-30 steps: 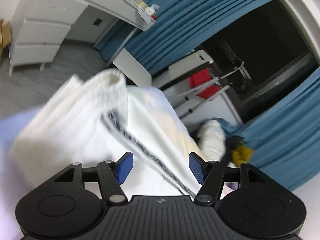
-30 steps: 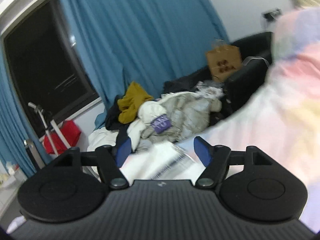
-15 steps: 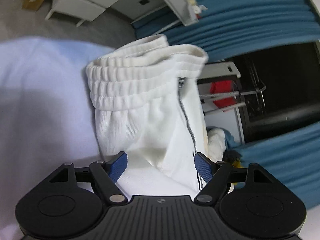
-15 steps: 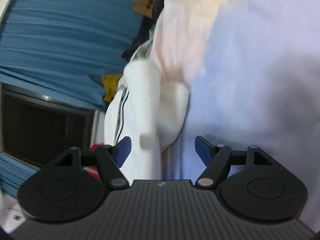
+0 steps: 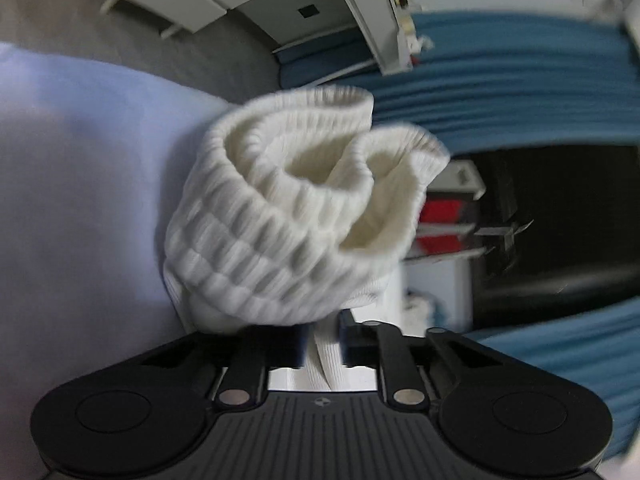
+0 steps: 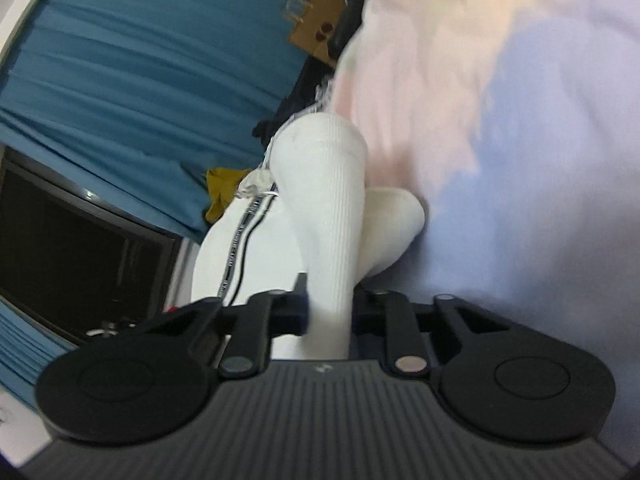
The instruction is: Fold clothes
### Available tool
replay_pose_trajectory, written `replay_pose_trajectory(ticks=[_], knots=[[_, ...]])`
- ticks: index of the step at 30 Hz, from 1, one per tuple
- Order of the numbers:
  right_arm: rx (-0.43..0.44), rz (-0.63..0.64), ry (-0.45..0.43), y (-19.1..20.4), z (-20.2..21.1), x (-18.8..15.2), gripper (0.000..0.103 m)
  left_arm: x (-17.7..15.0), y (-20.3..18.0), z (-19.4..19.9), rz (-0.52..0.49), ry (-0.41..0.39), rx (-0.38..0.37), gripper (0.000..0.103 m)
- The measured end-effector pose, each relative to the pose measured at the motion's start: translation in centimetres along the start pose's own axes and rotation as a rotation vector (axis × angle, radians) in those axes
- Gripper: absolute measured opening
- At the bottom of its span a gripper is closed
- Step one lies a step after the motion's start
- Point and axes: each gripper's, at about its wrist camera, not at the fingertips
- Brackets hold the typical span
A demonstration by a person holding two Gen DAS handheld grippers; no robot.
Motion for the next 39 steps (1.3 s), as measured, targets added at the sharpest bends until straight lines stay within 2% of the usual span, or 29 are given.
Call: replay_pose_trajectory(ticks=[2,6,13,19,22,25,27,29,31,34,39], knots=[[-0.023,0.051,-0.019,1.2,1.8,0.4,0.015,0.2,-1.3,0.8,-0.053,-0.017,-0.022,0.010],[-0.037,0.044,-0.022,1.4,6.1,1.0,0.014,0.2,-4.8,3.8,-0.144,-0.044,-0.065,0.009],[-0.069,-0.039,0.055,-0.4,12.7,1.8,0.013,0.3,-9.0,9.3,-0.267,-0.035,-0.013,0.009],[-0.068,-0.119,0.116,-2.7,18.5,2.0,0.013,1.0,-8.5,16.9,-0.322,-0.021,0.089,0.008],[-0.089,-0.114,0.140,-3.9,20.9,2.1,0.013,0.9,-6.0,19.1,-0.389,0.002,0.151,0.008],[-0.156,-0.132,0.202,-5.7,20.5,1.2,0.013,1.4,-2.9,21.1,-0.395,0.017,0.187,0.009],[-0.196,-0.160,0.238,-6.9,19.7,0.5,0.013,1.9,-0.8,22.8,-0.359,0.008,0.186,0.017],[-0.210,-0.177,0.250,-7.5,19.4,0.1,0.013,2.4,0.4,24.7,-0.343,-0.013,0.188,0.038],[-0.216,-0.138,0.252,-7.0,19.3,0.1,0.013,2.9,0.9,26.5,-0.359,-0.020,0.172,0.044],[-0.228,-0.070,0.257,-6.2,19.0,0.3,0.013,3.7,0.0,28.6,-0.409,-0.044,0.133,0.060],[-0.228,-0.105,0.261,-6.4,19.0,0.2,0.013,4.6,-4.5,27.5,-0.552,-0.073,0.089,0.066]])
Point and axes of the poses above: each gripper's, at about its wrist camera, not at the fingertips, and z roughly against the way its jaws point, y to its left, x to its top, and after that the axes turned 15 degrees about z, right-handed
